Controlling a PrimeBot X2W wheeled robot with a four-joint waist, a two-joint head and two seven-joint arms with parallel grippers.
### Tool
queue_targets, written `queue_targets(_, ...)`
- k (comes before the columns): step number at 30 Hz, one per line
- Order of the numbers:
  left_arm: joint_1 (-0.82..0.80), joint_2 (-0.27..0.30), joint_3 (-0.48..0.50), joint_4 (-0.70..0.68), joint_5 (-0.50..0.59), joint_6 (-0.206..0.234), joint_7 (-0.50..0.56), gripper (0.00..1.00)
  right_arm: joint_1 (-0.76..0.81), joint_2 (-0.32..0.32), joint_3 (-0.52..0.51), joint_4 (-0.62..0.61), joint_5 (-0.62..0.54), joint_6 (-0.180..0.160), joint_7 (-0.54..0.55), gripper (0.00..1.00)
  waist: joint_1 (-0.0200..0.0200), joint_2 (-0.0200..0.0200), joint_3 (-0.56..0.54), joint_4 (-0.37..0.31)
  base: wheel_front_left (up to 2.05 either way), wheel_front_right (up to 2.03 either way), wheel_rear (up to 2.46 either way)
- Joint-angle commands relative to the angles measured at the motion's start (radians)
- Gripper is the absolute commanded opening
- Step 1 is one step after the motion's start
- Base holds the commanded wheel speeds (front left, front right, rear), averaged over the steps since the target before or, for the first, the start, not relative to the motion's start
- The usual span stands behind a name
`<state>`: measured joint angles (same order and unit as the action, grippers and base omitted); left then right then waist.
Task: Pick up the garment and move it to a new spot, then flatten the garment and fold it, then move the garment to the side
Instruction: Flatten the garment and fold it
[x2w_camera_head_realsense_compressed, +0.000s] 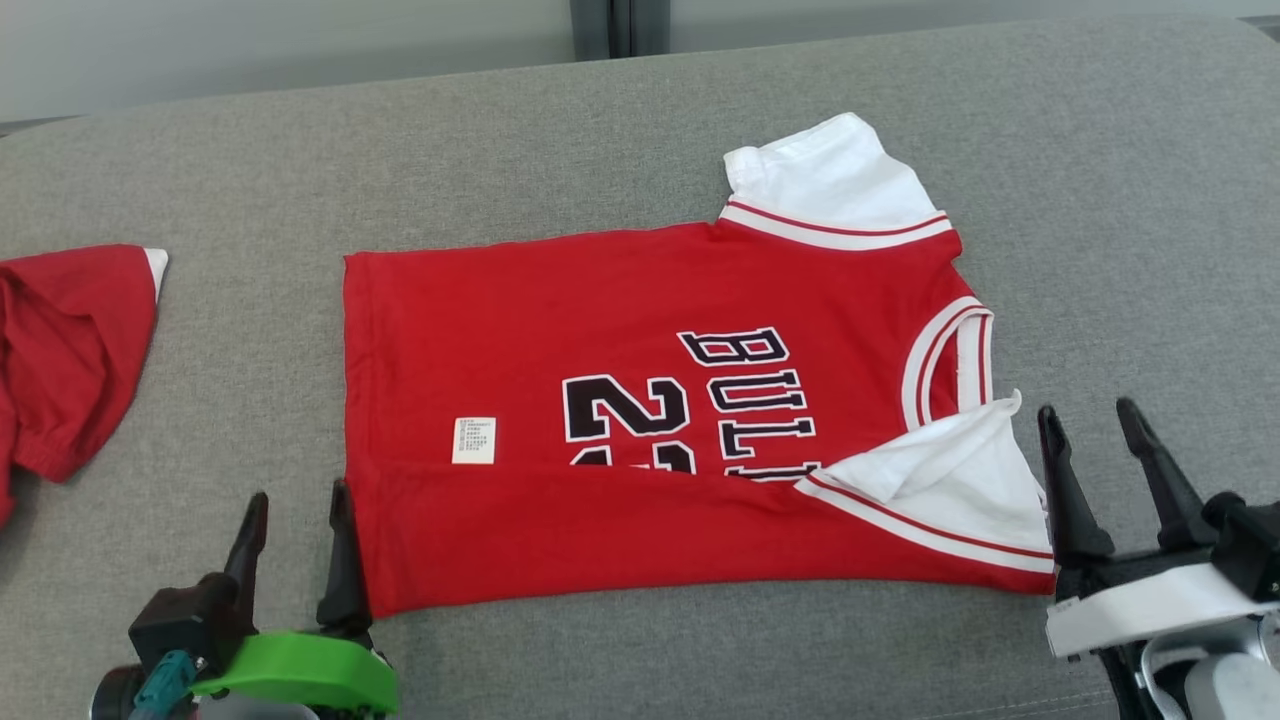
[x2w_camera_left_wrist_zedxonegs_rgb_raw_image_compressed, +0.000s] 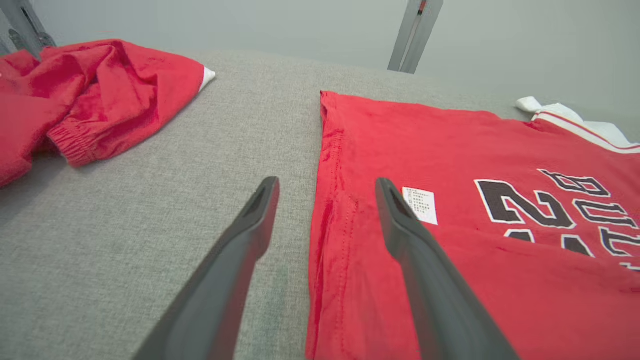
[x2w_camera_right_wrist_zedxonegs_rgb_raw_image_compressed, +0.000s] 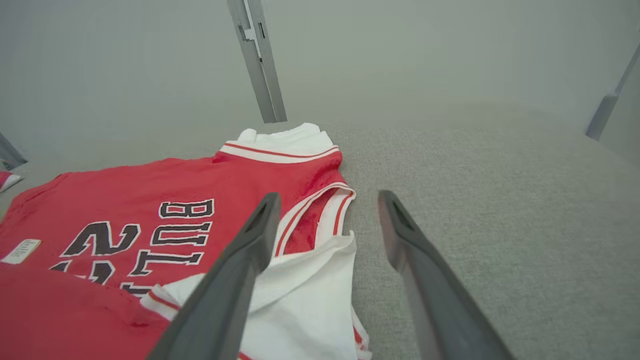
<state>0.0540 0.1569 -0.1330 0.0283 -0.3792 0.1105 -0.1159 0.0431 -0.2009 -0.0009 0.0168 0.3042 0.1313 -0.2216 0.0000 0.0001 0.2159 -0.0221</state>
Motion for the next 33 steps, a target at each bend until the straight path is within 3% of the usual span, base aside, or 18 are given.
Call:
queue_targets(1,-0.026,0.002,0.006,-0.013,0.009,0.008,-0.024,1.00,-0.022,0.003,0.000,-0.026,-0.014,-0.001,0.007,1.00,0.0000,-0.0001,-0.004,-0.002,0.00,0.00,0.00)
queue_targets(6,-0.066,0.014,0.000,-0.054,0.054,0.023,-0.069,1.00,-0.066,0.008,0.007,-0.109,-0.043,-0.001,0.051,1.00,0.0000,-0.0001,-0.018,-0.003,0.00,0.00,0.00)
queue_targets(16,-0.105,0.036,-0.020,-0.081,0.072,0.026,-0.028,1.00,-0.060,0.017,-0.001,-0.153,-0.041,-0.001,0.092,1.00,0.0000,-0.0001,-0.004,0.003,0.00,0.00,0.00)
queue_targets(24,-0.367,0.075,-0.044,0.007,0.023,-0.069,0.099,1.00,-0.089,0.025,0.000,-0.173,-0.035,-0.001,0.098,1.00,0.0000,-0.0001,0.079,-0.001,0.00,0.00,0.00)
queue_targets(33,-0.688,0.131,-0.059,0.390,-0.063,-0.188,0.307,1.00,-0.139,0.039,0.036,-0.141,-0.028,-0.001,0.080,1.00,0.0000,-0.0001,0.172,-0.062,0.00,0.00,0.00)
